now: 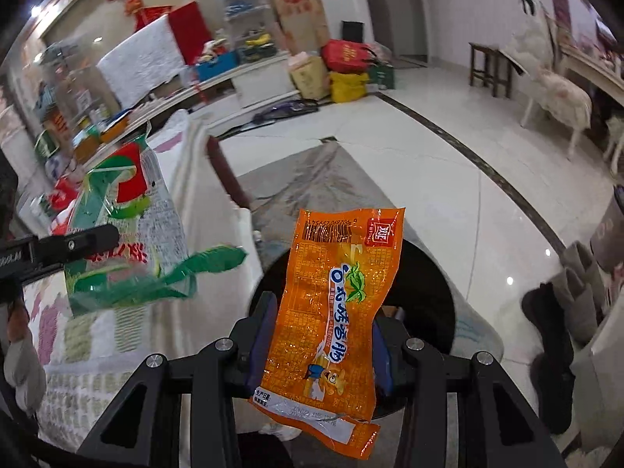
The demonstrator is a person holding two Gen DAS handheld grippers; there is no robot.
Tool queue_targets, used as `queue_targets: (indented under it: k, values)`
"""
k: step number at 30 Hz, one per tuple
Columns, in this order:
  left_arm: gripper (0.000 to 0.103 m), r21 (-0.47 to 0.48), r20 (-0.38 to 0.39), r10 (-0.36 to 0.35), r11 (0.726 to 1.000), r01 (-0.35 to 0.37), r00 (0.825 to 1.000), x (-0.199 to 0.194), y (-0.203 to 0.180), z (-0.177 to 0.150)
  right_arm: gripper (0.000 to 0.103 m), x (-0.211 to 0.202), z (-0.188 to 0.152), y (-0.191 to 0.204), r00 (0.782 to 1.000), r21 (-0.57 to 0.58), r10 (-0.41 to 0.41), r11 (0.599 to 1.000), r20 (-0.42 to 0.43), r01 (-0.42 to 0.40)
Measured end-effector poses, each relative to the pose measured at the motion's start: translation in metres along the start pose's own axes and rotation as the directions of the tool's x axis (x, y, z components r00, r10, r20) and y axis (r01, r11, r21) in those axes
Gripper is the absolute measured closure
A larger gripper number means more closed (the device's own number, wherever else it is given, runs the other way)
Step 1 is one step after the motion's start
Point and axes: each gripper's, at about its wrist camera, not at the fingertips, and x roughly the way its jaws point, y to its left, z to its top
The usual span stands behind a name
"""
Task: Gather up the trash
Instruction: 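Carry the green bag and orange packet in both tools to the black bin, then open both tools over the bin to drop the bag and packet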
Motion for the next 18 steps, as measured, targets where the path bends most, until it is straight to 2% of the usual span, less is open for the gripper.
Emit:
queue_targets:
  k: [1,3,4,5,6,7,11,18]
  values:
    - [0.093,0.004,-0.006,-0.004,1.0,0.004,1.0,0.006,-0.005,-0.001,0.055,0.003,0.001,-0.004,1.0,0.011,-0.007,1.0,-0.004,0.007]
    - [0.09,0.008,-0.019,-0.016,1.0,0.016,1.0,0.022,-0.016,-0.001,0.034,0.011,0.004,-0.016,1.0,0.046,-0.02,0.999,-0.015,0.021]
    - [0.078,0.01,-0.033,-0.035,0.999,0.036,0.999,0.032,-0.02,-0.002,0.03,0.014,0.005,-0.02,1.0,0.065,-0.017,0.998,-0.017,0.018]
    - [0.059,0.016,-0.048,-0.047,0.999,0.047,0.998,0.04,-0.025,-0.002,0.028,0.016,0.005,-0.028,1.0,0.091,-0.02,0.996,-0.014,0.022]
    - [0.05,0.017,-0.062,-0.052,0.998,0.053,0.997,0.046,-0.026,-0.003,0.028,0.016,0.004,-0.032,0.999,0.105,-0.03,0.994,-0.012,0.031]
    - [0.047,0.013,-0.076,-0.054,0.998,0.055,0.996,0.053,-0.027,-0.006,0.028,0.015,0.003,-0.038,0.999,0.126,-0.04,0.991,-0.012,0.041]
    - [0.047,0.022,-0.093,-0.03,0.999,0.032,0.995,0.058,-0.024,-0.011,0.028,0.009,-0.005,-0.047,0.999,0.156,-0.033,0.987,-0.017,0.035]
    - [0.047,0.038,-0.088,-0.009,0.999,0.012,0.996,0.041,-0.02,-0.023,0.028,0.008,-0.02,-0.044,0.999,0.147,-0.019,0.989,-0.044,0.026]
